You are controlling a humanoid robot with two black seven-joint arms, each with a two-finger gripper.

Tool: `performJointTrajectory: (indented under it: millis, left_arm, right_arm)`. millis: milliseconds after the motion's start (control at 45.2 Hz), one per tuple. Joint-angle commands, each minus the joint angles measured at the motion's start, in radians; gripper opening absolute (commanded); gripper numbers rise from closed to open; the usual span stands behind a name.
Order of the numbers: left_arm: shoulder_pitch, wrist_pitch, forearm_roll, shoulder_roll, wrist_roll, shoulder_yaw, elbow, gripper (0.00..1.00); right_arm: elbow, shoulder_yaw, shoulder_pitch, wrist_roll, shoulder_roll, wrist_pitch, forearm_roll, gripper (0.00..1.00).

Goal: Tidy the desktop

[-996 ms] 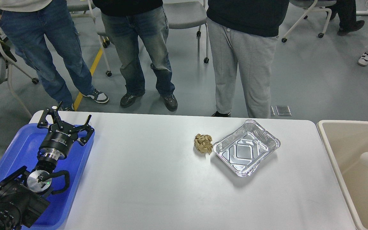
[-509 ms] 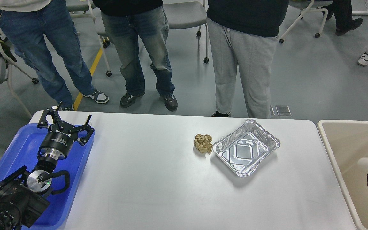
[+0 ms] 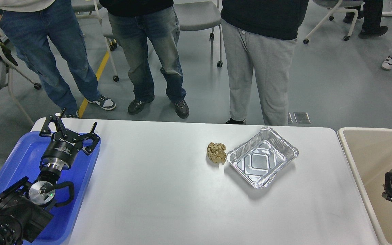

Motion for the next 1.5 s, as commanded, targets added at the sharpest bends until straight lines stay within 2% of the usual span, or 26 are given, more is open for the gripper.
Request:
performJointTrajectory:
  millis: [0,221,332,509,951,1128,1350,1482]
  left_arm:
    - [0.000,0.000,0.001,-0.001,0.000,0.000,-0.001,1.00]
    - [0.000,0.000,0.000,0.001,0.000,0.000,0.000,1.00]
    - [0.000,0.000,0.000,0.001,0.000,0.000,0.000,1.00]
    - [0.000,0.000,0.000,0.001,0.000,0.000,0.000,1.00]
    - [0.000,0.000,0.001,-0.001,-0.002,0.000,0.000,1.00]
    - [0.000,0.000,0.000,-0.001,-0.002,0.000,0.000,1.00]
    - [0.000,0.000,0.001,-0.001,-0.002,-0.002,0.000,1.00]
    - [0.000,0.000,0.001,-0.001,-0.002,0.000,0.000,1.00]
  right_arm:
    - [0.243,0.082,0.110,0.013,-0.103,0.002,-0.001,1.00]
    - [0.485,0.214,0.180,0.063,-0.172,0.092,-0.028,1.00]
    - [0.556,0.305,0.185,0.082,-0.171,0.175,-0.036,1.00]
    - [0.639,0.454,0.182,0.083,-0.134,0.339,-0.031,1.00]
    - [0.574,0.655,0.088,0.083,0.231,0.657,-0.033,1.00]
    - [0.479,0.655,0.021,0.085,0.303,0.756,-0.033,1.00]
    - [0.361,0.655,-0.042,0.085,0.338,0.879,-0.033,1.00]
    - [0.347,0.657,-0.061,0.085,0.340,0.898,-0.033,1.00]
